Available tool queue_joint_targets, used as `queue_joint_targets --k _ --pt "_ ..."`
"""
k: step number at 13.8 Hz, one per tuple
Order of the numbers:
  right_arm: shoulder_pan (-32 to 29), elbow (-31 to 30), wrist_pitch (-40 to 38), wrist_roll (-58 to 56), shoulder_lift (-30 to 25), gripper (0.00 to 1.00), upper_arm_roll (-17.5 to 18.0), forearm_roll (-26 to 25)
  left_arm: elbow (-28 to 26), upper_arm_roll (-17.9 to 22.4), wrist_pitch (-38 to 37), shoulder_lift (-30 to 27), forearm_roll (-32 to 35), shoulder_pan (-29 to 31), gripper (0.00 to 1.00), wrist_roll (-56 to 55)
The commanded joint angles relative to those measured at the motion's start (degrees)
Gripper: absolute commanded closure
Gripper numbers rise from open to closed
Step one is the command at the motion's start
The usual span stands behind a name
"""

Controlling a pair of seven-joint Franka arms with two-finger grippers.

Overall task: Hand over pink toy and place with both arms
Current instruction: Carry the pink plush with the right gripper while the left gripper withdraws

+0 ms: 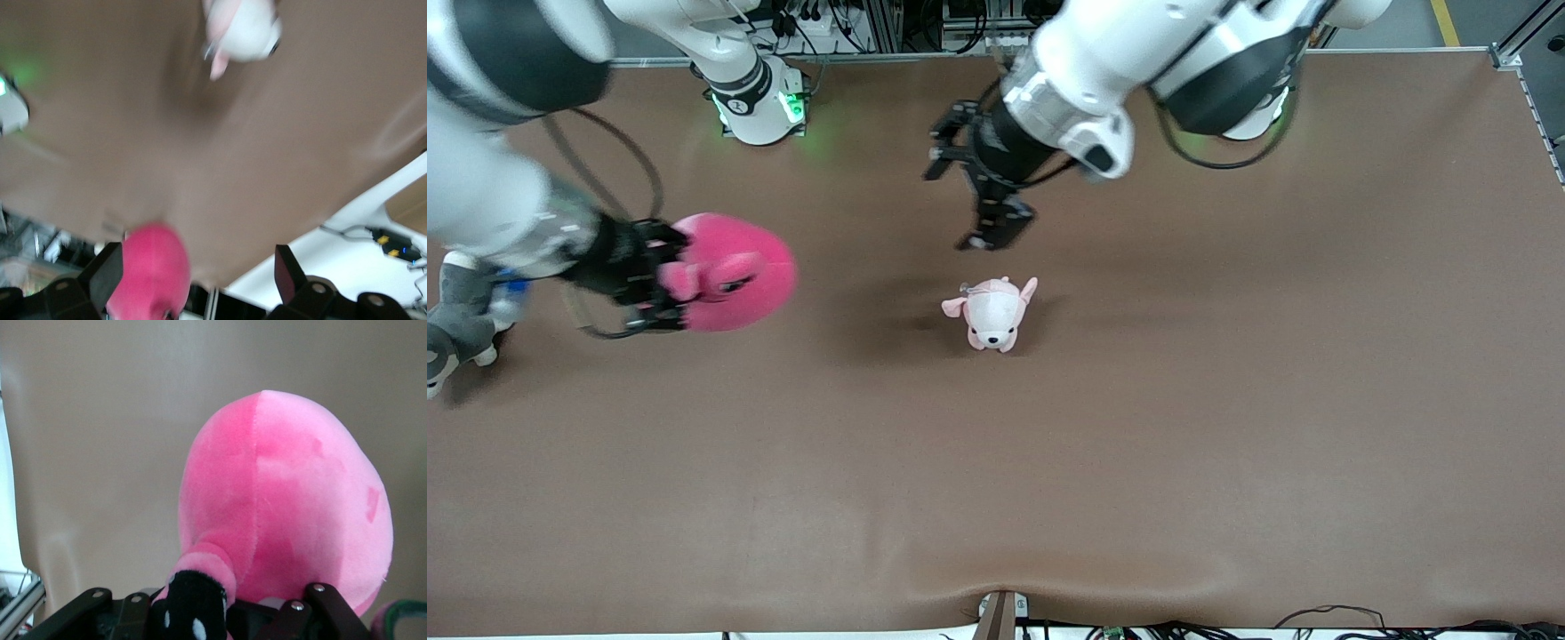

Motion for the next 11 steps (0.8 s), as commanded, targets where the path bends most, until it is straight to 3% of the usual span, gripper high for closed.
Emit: queue_joint_targets --k 1,3,7,11 --pt "-7.1 -0.9 -1.0 -10.8 1.8 1.0 1.1 -0.2 -0.5 0.0 -8.1 -2.2 1.1 6.8 0.0 15.5" --pt "-12.0 -2.5 -0.7 -16.1 6.1 1.0 1.1 3.3 -0.5 0.1 -12.8 -2.0 2.9 11.3 0.0 29.3" --pt "-22.0 -3.5 -0.6 -25.8 15.6 1.0 1.2 12.7 -1.0 0.0 -20.5 -1.4 19.0 14.0 0.0 55.8" --pt "-25.3 -8.7 4.8 -28.4 18.4 1.0 1.1 14.8 -1.3 0.3 -22.5 -1.3 20.6 17.4 0.0 75.2"
